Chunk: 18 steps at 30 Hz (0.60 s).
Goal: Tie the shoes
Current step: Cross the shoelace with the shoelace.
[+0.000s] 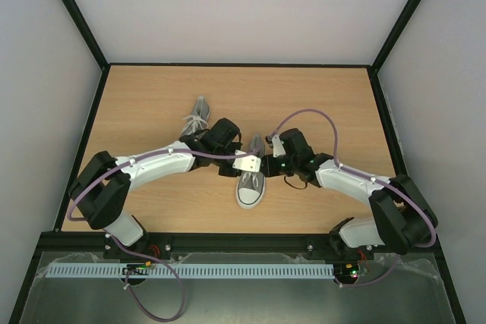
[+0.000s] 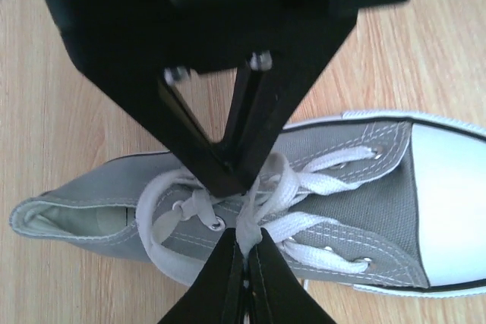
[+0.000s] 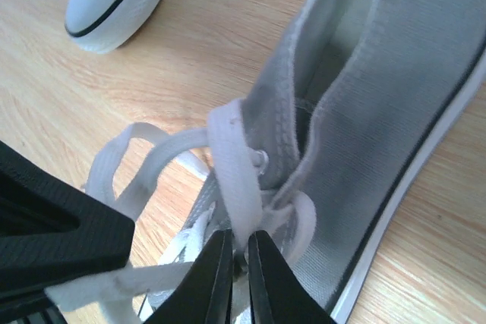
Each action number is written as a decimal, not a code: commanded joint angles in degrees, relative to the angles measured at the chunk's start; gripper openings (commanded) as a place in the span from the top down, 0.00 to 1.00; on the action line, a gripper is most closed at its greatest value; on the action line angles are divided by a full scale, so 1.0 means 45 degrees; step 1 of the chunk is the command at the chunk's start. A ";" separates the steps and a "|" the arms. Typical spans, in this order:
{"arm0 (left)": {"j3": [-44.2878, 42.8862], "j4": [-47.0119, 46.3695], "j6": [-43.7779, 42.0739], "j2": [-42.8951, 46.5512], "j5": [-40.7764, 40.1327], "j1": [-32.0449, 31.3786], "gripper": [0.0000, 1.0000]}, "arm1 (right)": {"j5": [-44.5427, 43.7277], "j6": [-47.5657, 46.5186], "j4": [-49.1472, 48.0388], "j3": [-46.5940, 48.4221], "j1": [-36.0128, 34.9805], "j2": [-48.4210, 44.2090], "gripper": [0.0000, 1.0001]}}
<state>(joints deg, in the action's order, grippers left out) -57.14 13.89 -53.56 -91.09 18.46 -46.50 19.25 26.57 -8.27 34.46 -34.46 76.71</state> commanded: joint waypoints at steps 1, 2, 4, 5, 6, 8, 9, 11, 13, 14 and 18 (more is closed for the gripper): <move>-0.0595 0.0954 0.0803 0.0374 0.1205 0.0142 0.98 | 0.0881 -0.1188 0.1855 0.0866 0.0079 0.0251 0.89; -0.0599 0.0946 0.0849 0.0359 0.1210 0.0156 0.98 | 0.0855 -0.1396 0.2085 0.1025 0.0079 0.0167 0.87; -0.0610 0.0943 0.0998 0.0340 0.1191 0.0186 0.97 | 0.0583 -0.1856 0.2649 0.1306 0.0079 -0.0173 0.83; -0.0620 0.0967 0.1110 0.0349 0.1257 0.0210 0.97 | 0.0266 -0.2034 0.3009 0.1434 0.0094 -0.0359 0.80; -0.0636 0.1003 0.1205 0.0358 0.1326 0.0240 0.98 | -0.0027 -0.2197 0.3386 0.1575 0.0140 -0.0524 0.78; -0.0677 0.1034 0.1523 0.0378 0.1472 0.0309 0.97 | -0.0549 -0.2466 0.4138 0.1940 0.0315 -0.0885 0.74; -0.0726 0.1034 0.1701 0.0379 0.1558 0.0357 0.98 | -0.0678 -0.2566 0.4547 0.2051 0.0441 -0.1051 0.71; -0.0830 0.1087 0.2090 0.0379 0.1724 0.0456 0.97 | -0.0622 -0.2736 0.5001 0.2215 0.0638 -0.1387 0.63; -0.0889 0.1112 0.2371 0.0360 0.1904 0.0570 0.97 | -0.0467 -0.2947 0.5398 0.2373 0.0719 -0.1617 0.54; -0.0887 0.1093 0.2447 0.0359 0.1961 0.0600 0.97 | -0.0407 -0.3059 0.5657 0.2483 0.0740 -0.1609 0.51; -0.0835 0.0994 0.2603 0.0338 0.2147 0.0730 0.98 | -0.0830 -0.3478 0.6421 0.2984 0.0741 -0.1310 0.47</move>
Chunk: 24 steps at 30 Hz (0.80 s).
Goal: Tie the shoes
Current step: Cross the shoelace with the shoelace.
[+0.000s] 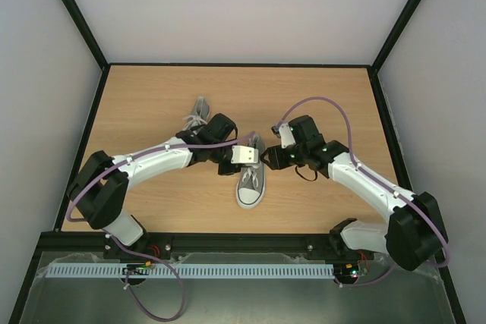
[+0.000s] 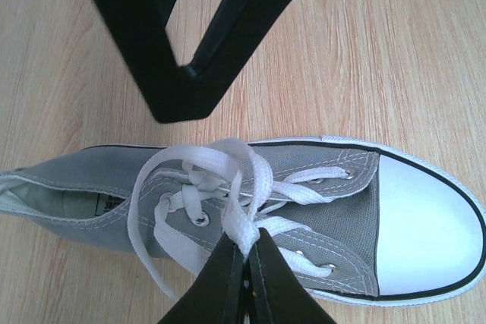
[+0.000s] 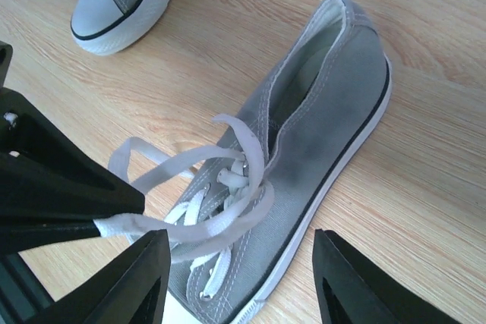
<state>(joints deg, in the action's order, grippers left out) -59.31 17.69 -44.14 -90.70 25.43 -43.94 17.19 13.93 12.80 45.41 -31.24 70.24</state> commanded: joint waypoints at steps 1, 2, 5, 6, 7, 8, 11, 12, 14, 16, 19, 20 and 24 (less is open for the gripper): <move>-0.0367 0.0126 0.0563 0.0237 0.0701 0.0218 0.97 | -0.0223 -0.0759 0.1489 0.0495 0.0029 0.0097 0.50; -0.0401 0.0125 0.0614 0.0233 0.0807 0.0256 0.98 | 0.0346 -0.0851 0.1006 0.0266 0.0029 0.0019 0.54; -0.0378 -0.0006 0.0756 0.0228 0.1007 0.0350 0.98 | 0.1168 -0.0484 -0.1538 -0.0830 0.0029 -0.0239 0.76; -0.0358 -0.0065 0.0759 0.0232 0.1033 0.0368 0.97 | 0.1169 -0.0338 -0.2258 -0.1040 0.0029 -0.0079 0.78; -0.0356 -0.0109 0.0750 0.0247 0.1071 0.0400 0.98 | 0.1264 -0.0300 -0.2644 -0.1017 0.0029 0.0300 0.79; -0.0343 -0.0127 0.0732 0.0242 0.1126 0.0423 0.97 | 0.1405 -0.0381 -0.2699 -0.0686 0.0029 0.0819 0.79; -0.0378 -0.0054 0.0706 0.0228 0.1218 0.0463 0.98 | 0.1855 -0.0742 -0.1956 0.0460 0.0029 0.2430 0.80; -0.0375 -0.0019 0.0705 0.0232 0.1257 0.0468 0.98 | 0.2019 -0.0844 -0.1805 0.0703 0.0027 0.2843 0.81; -0.0373 -0.0006 0.0675 0.0266 0.1308 0.0487 0.98 | 0.2479 -0.0945 -0.1736 0.0846 0.0019 0.3298 0.83; -0.0362 -0.0068 0.0733 0.0300 0.1370 0.0516 0.97 | 0.3172 -0.1101 -0.1688 0.0734 0.0029 0.3421 0.85; -0.0419 -0.0174 0.0856 0.0311 0.1546 0.0636 0.98 | 0.4022 -0.1426 -0.1324 0.0448 0.0029 0.3366 0.86; -0.0419 -0.0222 0.0880 0.0294 0.1586 0.0660 0.98 | 0.4255 -0.1564 -0.1118 0.0353 0.0029 0.3350 0.86; -0.0437 -0.0399 0.0951 0.0115 0.1575 0.0683 0.97 | 0.5043 -0.2211 -0.0166 0.0296 0.0029 0.3389 0.86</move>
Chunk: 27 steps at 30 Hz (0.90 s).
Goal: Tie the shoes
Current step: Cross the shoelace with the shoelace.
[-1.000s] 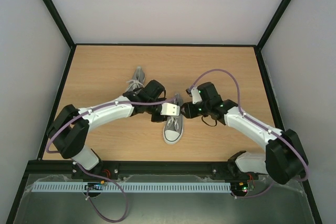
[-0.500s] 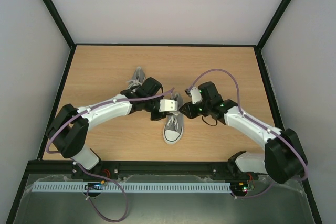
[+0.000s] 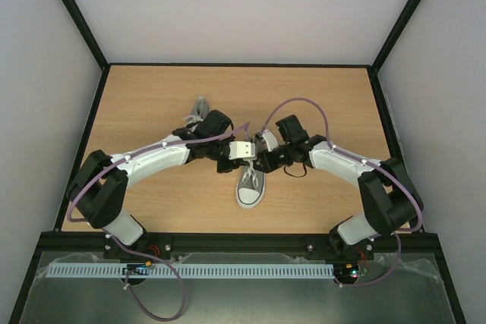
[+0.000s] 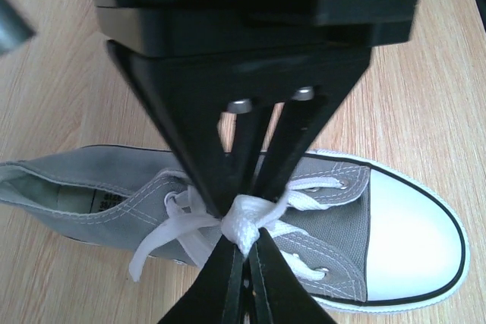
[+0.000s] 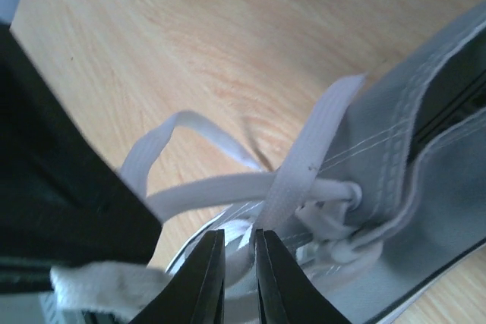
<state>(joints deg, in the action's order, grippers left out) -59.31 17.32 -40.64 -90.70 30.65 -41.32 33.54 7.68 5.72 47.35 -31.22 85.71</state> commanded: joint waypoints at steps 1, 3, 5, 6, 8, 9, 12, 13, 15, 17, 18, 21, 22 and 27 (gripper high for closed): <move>-0.0439 -0.0332 0.0207 0.0057 0.0422 0.0100 0.97 | 0.1421 -0.0994 0.1633 -0.0096 0.0024 -0.0024 0.86; -0.0454 -0.0334 0.0343 -0.0046 0.0513 0.0100 0.98 | 0.1259 -0.1361 0.2052 0.0057 0.0024 0.0002 0.86; -0.0450 -0.0334 0.0401 -0.0079 0.0582 0.0100 0.98 | 0.1040 -0.1691 0.2645 0.0342 0.0024 0.0095 0.84; -0.0409 -0.0348 0.0414 -0.0070 0.0619 0.0100 0.97 | 0.0830 -0.1801 0.2847 0.0537 0.0022 0.0179 0.83; -0.0378 -0.0370 0.0419 -0.0042 0.0694 0.0100 0.98 | 0.0238 -0.1874 0.3073 0.0980 0.0022 0.0296 0.80; -0.0351 -0.0370 0.0419 -0.0026 0.0733 0.0100 0.98 | -0.0105 -0.1826 0.3125 0.1174 0.0051 0.0361 0.78; -0.0303 -0.0407 0.0481 -0.0021 0.0737 0.0117 0.98 | -0.0878 -0.1667 0.3245 0.1744 0.0232 0.0469 0.69; -0.0282 -0.0512 0.0672 -0.0021 0.0787 0.0156 0.97 | -0.1266 -0.1560 0.3373 0.2151 0.0415 0.0363 0.66; -0.0253 -0.0603 0.0804 -0.0031 0.0866 0.0206 0.98 | -0.1606 -0.1357 0.3343 0.2309 0.0552 0.0135 0.66; -0.0204 -0.0742 0.0988 -0.0041 0.1009 0.0270 0.97 | -0.1965 -0.1137 0.3321 0.2323 0.0641 -0.0121 0.65; -0.0168 -0.0819 0.1071 -0.0041 0.1102 0.0290 0.98 | -0.2158 -0.1060 0.3303 0.2284 0.0663 -0.0270 0.65; -0.0102 -0.1053 0.1319 -0.0122 0.1293 0.0332 0.98 | -0.2591 -0.0712 0.3104 0.1884 0.0669 -0.0879 0.65; -0.0106 -0.1124 0.1390 -0.0171 0.1342 0.0344 0.98 | -0.2656 -0.0548 0.2934 0.1648 0.0669 -0.1178 0.65; -0.0223 -0.1323 0.1578 -0.0439 0.1486 0.0391 0.97 | -0.2703 0.0840 0.0540 -0.0571 0.0608 -0.3529 0.66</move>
<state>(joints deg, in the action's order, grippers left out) -59.31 13.08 -34.87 -91.22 35.00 -40.05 22.39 5.54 14.79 51.72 -28.29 77.03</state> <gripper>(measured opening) 0.029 0.348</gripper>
